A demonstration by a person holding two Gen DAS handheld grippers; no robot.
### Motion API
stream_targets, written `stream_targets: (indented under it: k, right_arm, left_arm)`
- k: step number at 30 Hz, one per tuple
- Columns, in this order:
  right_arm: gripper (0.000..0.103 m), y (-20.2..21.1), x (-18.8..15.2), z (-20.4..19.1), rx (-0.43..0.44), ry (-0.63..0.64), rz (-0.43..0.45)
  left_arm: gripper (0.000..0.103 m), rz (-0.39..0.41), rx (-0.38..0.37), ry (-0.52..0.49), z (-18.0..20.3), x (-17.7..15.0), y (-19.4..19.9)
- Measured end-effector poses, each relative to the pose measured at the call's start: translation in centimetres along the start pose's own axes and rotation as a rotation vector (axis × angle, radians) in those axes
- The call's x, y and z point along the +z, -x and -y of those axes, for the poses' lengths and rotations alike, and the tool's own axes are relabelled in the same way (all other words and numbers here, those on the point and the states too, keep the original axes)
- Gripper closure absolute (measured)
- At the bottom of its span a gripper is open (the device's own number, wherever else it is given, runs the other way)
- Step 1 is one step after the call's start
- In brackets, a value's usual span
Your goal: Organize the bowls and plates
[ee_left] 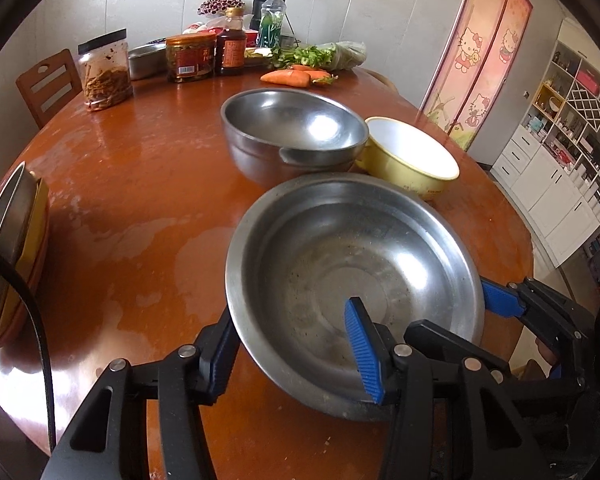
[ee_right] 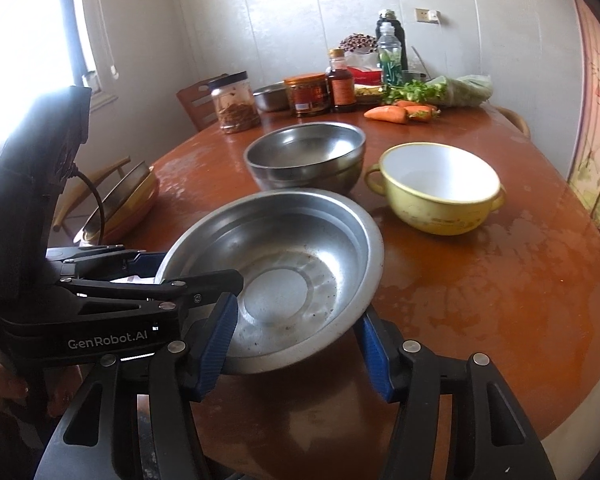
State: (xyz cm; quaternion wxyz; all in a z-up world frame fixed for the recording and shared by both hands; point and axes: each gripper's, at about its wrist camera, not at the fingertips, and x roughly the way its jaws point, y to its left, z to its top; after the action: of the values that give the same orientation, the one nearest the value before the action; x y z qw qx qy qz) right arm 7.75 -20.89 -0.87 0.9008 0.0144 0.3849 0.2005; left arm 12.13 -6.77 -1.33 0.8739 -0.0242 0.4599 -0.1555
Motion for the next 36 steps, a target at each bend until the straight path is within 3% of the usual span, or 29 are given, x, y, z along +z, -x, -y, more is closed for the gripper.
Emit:
stream_targets:
  k: [22,36]
  right_arm:
    - [0.041,1.3,-0.9,-0.2,0.024,-0.003,-0.019]
    - [0.041,1.2,-0.5,0.8,-0.004,-0.034,0.003]
  left_arm:
    - [0.052,-0.04,-0.048,-0.048,1.1,-1.1,0.4]
    - [0.051,-0.007,-0.043,-0.033,0.9,-0.7,1.3]
